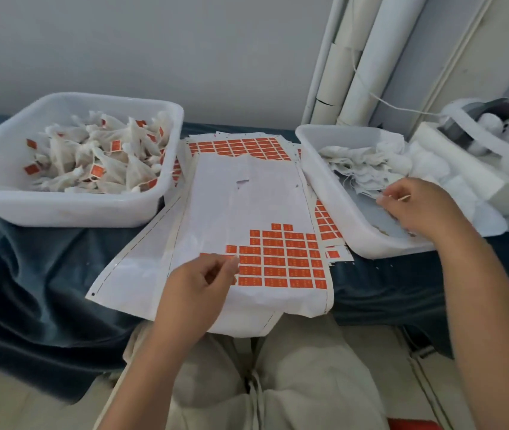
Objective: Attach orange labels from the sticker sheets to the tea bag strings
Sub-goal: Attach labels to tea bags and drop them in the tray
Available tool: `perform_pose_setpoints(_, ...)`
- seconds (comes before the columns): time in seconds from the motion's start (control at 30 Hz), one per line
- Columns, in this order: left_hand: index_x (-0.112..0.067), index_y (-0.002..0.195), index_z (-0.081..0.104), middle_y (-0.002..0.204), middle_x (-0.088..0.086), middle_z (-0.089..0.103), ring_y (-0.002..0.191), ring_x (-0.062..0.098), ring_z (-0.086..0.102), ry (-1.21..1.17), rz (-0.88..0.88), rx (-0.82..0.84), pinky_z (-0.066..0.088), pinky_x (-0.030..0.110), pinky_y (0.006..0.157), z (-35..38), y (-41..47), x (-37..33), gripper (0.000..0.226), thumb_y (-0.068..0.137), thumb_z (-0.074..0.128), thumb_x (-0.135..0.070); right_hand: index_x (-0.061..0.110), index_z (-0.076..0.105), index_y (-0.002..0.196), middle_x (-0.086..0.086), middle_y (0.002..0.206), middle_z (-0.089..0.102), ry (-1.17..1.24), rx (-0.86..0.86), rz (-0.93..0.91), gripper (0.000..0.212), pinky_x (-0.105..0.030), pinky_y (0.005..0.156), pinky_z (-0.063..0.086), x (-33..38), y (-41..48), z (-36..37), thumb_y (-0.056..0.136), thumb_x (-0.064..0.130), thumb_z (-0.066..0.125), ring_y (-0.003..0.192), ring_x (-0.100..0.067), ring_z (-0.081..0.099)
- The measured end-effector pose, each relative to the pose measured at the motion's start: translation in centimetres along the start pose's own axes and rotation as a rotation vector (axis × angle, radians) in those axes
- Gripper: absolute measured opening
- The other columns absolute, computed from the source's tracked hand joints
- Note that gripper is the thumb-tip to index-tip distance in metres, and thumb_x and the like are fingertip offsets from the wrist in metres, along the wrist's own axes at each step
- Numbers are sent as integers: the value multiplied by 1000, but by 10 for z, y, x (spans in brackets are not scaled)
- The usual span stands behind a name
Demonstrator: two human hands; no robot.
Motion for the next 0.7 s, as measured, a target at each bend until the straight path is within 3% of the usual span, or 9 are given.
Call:
perform_pose_setpoints(0.07, -44, 89, 74, 89, -32, 72, 86, -7, 69, -21, 12, -5, 49, 15, 69, 2, -1, -2, 21, 98, 57, -53, 21, 68, 129, -6, 128, 67, -294, 171, 90, 38, -39, 93, 50, -19, 30, 10, 94, 35, 76, 111, -29, 63)
perform_pose_setpoints(0.13, -43, 87, 73, 91, -33, 72, 88, -7, 68, -38, 18, 4, 48, 13, 69, 5, -4, -3, 23, 97, 57, -55, 17, 67, 129, -10, 130, 65, -512, 293, 130, 41, -40, 98, 51, -32, 45, 18, 92, 28, 79, 115, -31, 61)
perform_pose_setpoints(0.23, -40, 87, 73, 94, -35, 70, 90, -8, 68, -53, 23, 13, 49, 12, 70, 7, -6, -5, 32, 91, 51, -64, 15, 72, 114, -7, 116, 66, -704, 282, 161, 19, -38, 100, 50, -41, 55, 20, 95, 19, 69, 108, -29, 62)
perform_pose_setpoints(0.33, -40, 89, 73, 97, -39, 68, 93, -12, 66, -61, 16, 15, 48, 7, 71, 8, -5, -7, 41, 82, 47, -72, 14, 74, 107, -8, 117, 67, -693, 171, 159, 17, -38, 96, 49, -41, 63, 11, 101, 16, 59, 109, -30, 62)
perform_pose_setpoints(0.5, -39, 90, 75, 97, -37, 70, 94, -12, 66, -102, -6, 22, 49, 9, 74, 9, -6, -6, 43, 81, 48, -71, 18, 75, 94, -6, 98, 68, -616, 46, 45, 26, -38, 78, 51, -33, 65, -12, 95, 5, 53, 91, -30, 63)
perform_pose_setpoints(0.7, -41, 88, 72, 98, -40, 68, 94, -12, 66, -103, 7, 31, 47, 6, 72, 11, -9, -14, 36, 83, 49, -69, 28, 69, 111, 11, 94, 72, -307, -45, -254, 12, -32, 67, 40, 2, 38, -45, 101, 22, 66, 91, -21, 63)
Point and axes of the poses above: each hand's wrist, its own y-axis towards the middle knuckle, its own z-axis out of the palm, x = y × z, the point moved 8 cm from there along y, towards the middle knuckle
